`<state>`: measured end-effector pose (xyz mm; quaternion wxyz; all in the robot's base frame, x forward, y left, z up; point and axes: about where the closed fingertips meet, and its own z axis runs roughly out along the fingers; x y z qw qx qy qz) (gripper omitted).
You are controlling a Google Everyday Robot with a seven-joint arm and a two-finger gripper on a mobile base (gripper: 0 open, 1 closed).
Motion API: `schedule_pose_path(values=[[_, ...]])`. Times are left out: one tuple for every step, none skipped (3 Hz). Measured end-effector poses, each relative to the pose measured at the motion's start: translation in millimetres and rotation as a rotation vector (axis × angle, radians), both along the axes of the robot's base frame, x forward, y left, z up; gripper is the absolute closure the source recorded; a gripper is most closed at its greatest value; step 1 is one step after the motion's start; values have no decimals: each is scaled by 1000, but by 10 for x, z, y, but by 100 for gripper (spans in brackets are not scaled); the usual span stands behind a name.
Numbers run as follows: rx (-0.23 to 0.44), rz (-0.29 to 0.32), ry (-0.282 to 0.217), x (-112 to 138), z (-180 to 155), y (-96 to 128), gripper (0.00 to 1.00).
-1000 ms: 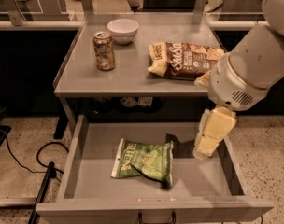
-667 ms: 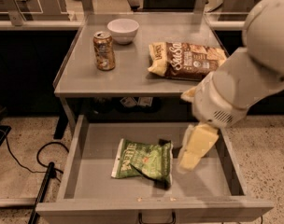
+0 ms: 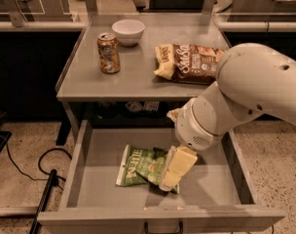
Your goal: Pick green jalapeno chip bag from top drawer and place on counter
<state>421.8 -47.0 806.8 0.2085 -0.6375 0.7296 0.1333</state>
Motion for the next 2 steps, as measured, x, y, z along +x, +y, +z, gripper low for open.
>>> schedule_pose_path(values=[[23, -12, 15, 11, -296, 43, 0], [47, -20, 29, 102, -738, 74, 0]])
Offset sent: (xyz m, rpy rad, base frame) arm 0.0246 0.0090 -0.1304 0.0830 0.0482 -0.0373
